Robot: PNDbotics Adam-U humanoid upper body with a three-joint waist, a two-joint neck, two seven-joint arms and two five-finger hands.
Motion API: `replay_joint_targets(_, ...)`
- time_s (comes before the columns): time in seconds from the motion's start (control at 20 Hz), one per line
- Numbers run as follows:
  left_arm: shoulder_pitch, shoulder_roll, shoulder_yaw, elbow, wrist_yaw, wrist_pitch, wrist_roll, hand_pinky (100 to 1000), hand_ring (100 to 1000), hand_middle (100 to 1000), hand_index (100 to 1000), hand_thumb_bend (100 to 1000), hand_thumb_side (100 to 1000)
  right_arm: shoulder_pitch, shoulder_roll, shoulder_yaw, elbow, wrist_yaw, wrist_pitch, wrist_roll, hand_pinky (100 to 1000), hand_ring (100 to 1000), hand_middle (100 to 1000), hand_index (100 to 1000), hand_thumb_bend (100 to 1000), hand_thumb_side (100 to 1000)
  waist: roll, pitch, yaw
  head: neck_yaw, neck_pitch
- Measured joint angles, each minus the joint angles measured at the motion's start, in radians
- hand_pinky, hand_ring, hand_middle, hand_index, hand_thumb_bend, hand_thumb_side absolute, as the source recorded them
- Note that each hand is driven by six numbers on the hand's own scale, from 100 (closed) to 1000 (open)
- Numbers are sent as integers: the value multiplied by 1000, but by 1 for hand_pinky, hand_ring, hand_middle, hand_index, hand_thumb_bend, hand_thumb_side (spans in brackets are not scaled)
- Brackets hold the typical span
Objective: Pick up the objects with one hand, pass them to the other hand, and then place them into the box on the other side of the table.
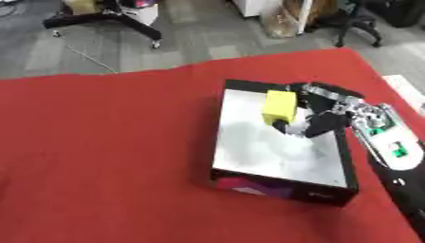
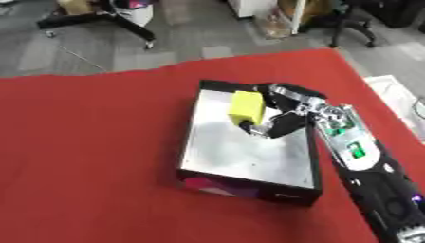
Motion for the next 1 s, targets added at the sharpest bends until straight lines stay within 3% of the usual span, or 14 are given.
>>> replay_joint_targets(0.2,9,14,8,-10,9,5,7,832,807,756,847,962,124,21,-12,-19,-8,42,-66,16,1000,1000,998,1000,634,239,0,0,4,6,-2)
replay_joint_targets(0.55,16,19,13,-16,14,7,10,832,805,749,841,958,129,51,-25,-51,10,83,-177,-13,1000,1000,999,1000,615,232,0,0,3,13,-10)
replay_joint_targets(0.6,17,20,13,-16,16,7,9,832,805,747,839,999,100,56,-26,-55,17,86,-191,-19,1000,1000,1000,1000,609,231,0,0,3,15,-10)
replay_joint_targets(0.65,18,22,13,-16,21,6,8,832,803,745,839,936,151,61,-27,-60,22,87,-201,-26,1000,1000,1000,1000,598,235,0,0,3,19,-12)
replay_joint_targets(0.75,21,22,13,-9,40,5,-5,832,802,745,841,910,186,69,-30,-77,25,81,-212,-45,1000,1000,1000,1000,557,247,0,0,2,36,-20)
replay_joint_targets(0.85,22,23,10,11,65,-1,-29,829,797,739,835,884,232,75,-31,-99,23,61,-206,-70,1000,1000,994,1000,359,321,0,0,-1,71,-37)
replay_joint_targets(0.9,22,23,4,25,79,-8,-42,835,797,738,830,851,273,79,-31,-108,18,49,-200,-85,1000,1000,1000,1000,174,386,0,0,-1,92,-47)
replay_joint_targets(0.95,22,24,-5,42,94,-16,-57,838,797,739,829,833,304,80,-31,-116,11,35,-193,-99,1000,1000,1000,1000,100,421,0,0,-1,113,-57)
replay_joint_targets(1.0,25,25,-16,64,110,-23,-72,838,798,740,830,829,318,80,-31,-124,2,20,-187,-113,1000,1000,1000,1000,100,426,0,0,-2,135,-65)
